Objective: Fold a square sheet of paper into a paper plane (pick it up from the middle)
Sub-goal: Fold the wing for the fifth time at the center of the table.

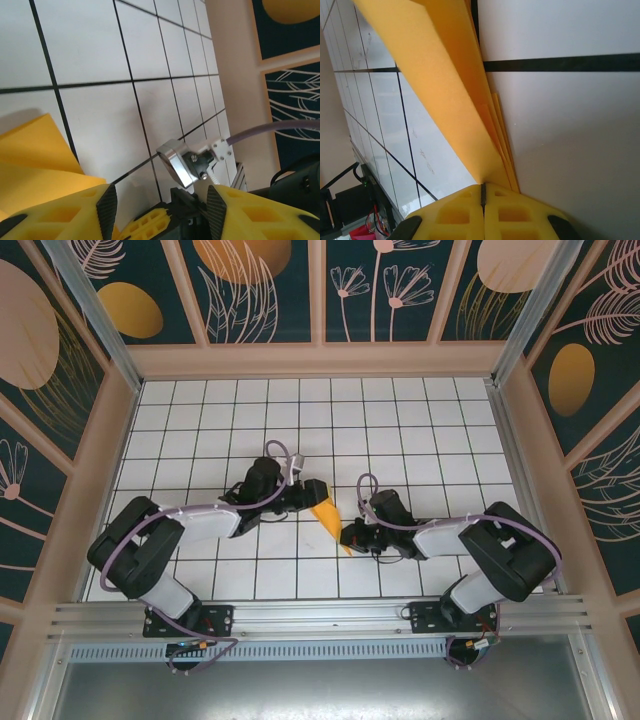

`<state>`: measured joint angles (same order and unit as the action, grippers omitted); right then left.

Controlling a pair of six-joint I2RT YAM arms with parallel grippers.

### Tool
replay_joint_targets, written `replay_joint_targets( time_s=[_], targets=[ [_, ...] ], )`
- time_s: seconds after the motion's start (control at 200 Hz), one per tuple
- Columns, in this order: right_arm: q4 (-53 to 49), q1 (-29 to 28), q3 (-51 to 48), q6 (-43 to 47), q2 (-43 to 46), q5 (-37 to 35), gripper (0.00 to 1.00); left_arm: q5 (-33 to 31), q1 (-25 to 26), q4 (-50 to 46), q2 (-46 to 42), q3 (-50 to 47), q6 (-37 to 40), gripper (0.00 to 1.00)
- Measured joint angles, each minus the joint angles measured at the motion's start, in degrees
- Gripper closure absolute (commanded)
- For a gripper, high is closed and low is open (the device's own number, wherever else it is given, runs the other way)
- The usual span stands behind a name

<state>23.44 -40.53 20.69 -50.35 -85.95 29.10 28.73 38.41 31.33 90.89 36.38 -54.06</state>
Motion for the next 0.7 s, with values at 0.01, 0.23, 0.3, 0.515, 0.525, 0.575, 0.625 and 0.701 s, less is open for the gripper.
replay_joint_targets(
  time_s=[0.01,0.23,0.3,0.515,0.525,0.575,0.625,0.701],
  targets=[
    [0.0,0.0,0.0,0.0,0.0,0.0,0.92,0.0,0.2,0.1,0.2,0.0,0.0,0.48],
    [0.7,0.0,0.2,-1.3,-0.5,0.3,0.92,1.4,5.1,1.1,6.6,0.8,-0.2,0.49],
    [0.7,0.0,0.2,-1.5,-0.5,0.3,0.92,1.7,5.4,1.7,8.9,1.6,-0.4,0.5],
    [1.1,0.0,0.2,-2.0,-0.7,0.4,0.92,1.9,5.4,2.5,13.4,2.7,-0.7,0.5],
    [1.1,0.0,0.2,-2.0,-0.7,0.4,0.92,1.9,5.4,2.7,13.5,2.7,-0.7,0.5],
    [1.2,0.0,0.2,-2.3,-0.8,0.4,0.92,2.1,5.4,3.2,14.2,3.0,-0.9,0.5],
    [1.3,0.0,0.2,-2.5,-0.8,0.4,0.92,2.2,5.3,3.6,14.6,3.3,-1.0,0.5],
    [1.3,0.0,0.2,-2.6,-0.8,0.4,0.91,1.9,5.3,3.6,15.0,3.8,-1.2,0.52]
  ],
)
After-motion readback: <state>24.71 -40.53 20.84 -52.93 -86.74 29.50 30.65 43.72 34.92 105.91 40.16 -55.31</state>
